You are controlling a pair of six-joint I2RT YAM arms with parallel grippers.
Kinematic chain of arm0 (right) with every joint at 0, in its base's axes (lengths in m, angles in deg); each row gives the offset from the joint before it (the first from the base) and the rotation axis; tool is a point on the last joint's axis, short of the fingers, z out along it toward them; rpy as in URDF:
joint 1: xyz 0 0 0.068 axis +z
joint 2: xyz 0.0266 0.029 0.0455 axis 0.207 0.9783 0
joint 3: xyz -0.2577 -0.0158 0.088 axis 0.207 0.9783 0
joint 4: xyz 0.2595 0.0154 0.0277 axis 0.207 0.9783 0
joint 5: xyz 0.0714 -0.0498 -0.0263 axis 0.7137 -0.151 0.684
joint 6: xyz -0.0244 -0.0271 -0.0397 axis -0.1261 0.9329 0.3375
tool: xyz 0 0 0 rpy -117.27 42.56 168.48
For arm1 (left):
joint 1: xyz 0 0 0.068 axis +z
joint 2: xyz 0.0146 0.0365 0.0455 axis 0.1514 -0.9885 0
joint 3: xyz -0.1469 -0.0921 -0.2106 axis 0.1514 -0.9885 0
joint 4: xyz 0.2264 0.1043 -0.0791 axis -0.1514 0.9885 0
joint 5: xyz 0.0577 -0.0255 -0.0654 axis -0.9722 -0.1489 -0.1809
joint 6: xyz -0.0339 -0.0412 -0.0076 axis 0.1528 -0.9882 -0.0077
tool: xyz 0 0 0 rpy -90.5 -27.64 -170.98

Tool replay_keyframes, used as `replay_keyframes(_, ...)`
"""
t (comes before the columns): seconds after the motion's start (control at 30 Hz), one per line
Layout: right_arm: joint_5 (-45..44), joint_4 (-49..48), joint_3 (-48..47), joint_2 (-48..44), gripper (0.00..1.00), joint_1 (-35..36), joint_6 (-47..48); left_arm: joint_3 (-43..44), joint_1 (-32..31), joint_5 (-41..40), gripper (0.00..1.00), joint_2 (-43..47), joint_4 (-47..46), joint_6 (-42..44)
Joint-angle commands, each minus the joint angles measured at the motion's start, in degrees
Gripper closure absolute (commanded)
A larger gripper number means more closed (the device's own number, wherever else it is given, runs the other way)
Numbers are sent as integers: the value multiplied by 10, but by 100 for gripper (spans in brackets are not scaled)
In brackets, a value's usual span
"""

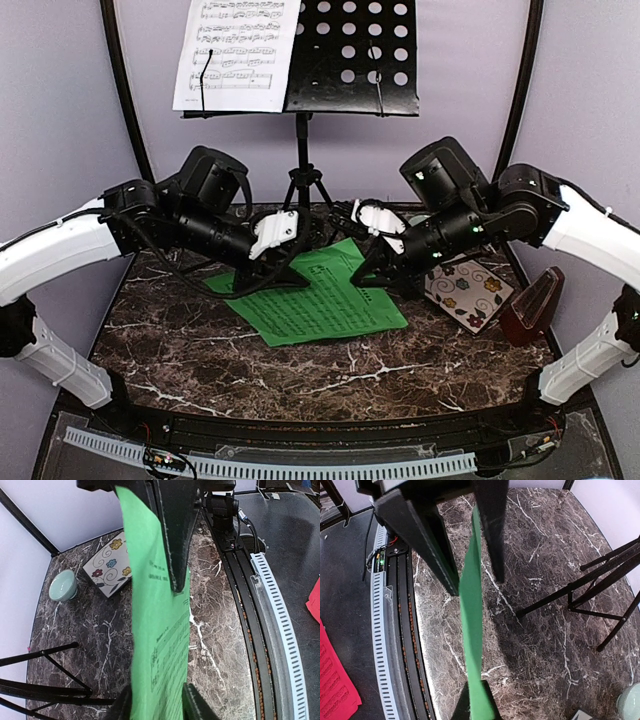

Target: Set up the instrument practice props

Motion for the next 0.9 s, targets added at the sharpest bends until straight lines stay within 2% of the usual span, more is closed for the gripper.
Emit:
replay_keyframes(0.0, -7, 3, -30, -6, 100, 10, 8, 20, -12, -4, 79, -9, 17, 18)
replay_keyframes(0.07, -9, -6, -27, -15, 100, 9, 10, 22, -15, -11, 96, -9, 11, 13)
replay_keyframes(0.1, -17, -14, -23, -23, 100, 10, 7, 20, -15, -13, 100, -3, -3, 4)
replay_keyframes(0.2, -70, -59, -10, -58, 72, 6, -11, -9, -13, -7, 100, 47, -79, -35)
replay_keyframes(0.27, -89, -107, 10, -93, 45, -4, -20, -32, -4, -1, 100, 79, -138, -65)
replay_keyframes(0.3, -99, -138, 24, -113, 35, -12, -23, -33, 5, 11, 100, 88, -159, -82)
replay_keyframes(0.33, -109, -168, 37, -132, 26, -21, -26, -28, 18, 30, 100, 93, -175, -103)
replay_keyframes(0.4, -135, -213, 47, -159, 18, -42, -30, -7, 49, 68, 100, 92, -201, -151)
replay_keyframes(0.6, -186, -336, 41, -195, 14, -118, -62, 83, 121, 114, 100, 63, -286, -276)
replay_keyframes(0.87, -250, -428, 18, -164, 20, -149, -120, 201, 248, 164, 100, -2, -419, -491)
